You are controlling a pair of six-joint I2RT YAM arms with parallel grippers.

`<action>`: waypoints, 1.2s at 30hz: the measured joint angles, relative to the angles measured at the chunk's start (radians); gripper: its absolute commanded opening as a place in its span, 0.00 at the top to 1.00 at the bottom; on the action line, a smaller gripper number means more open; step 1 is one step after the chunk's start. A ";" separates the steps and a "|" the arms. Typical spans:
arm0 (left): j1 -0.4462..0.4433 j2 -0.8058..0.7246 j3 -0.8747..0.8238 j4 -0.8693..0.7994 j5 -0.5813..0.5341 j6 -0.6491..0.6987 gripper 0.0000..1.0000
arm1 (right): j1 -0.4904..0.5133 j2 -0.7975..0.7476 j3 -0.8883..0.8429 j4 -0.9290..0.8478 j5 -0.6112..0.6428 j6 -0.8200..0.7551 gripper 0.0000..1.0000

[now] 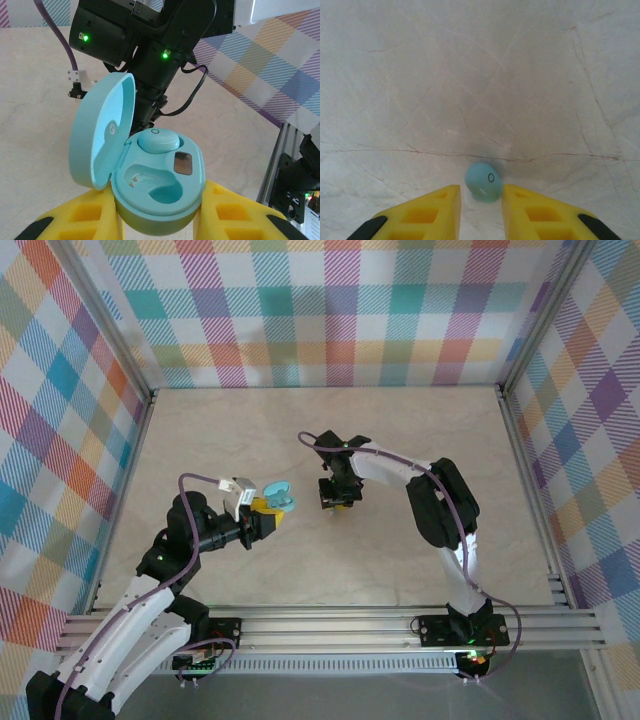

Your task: Insert wireless bluetooth earbuds into charging case

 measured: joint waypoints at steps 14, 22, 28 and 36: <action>-0.001 -0.001 0.000 -0.008 -0.003 0.000 1.00 | 0.001 0.009 0.000 0.000 0.002 -0.003 0.76; -0.007 -0.006 0.000 -0.008 -0.008 0.000 1.00 | 0.017 0.014 0.008 0.000 -0.001 -0.003 0.81; -0.007 -0.006 0.000 -0.011 -0.008 0.002 1.00 | 0.020 0.015 0.016 -0.003 0.002 -0.003 0.86; -0.007 -0.005 0.000 -0.007 -0.008 0.008 1.00 | 0.018 0.014 0.046 -0.043 0.041 -0.014 0.86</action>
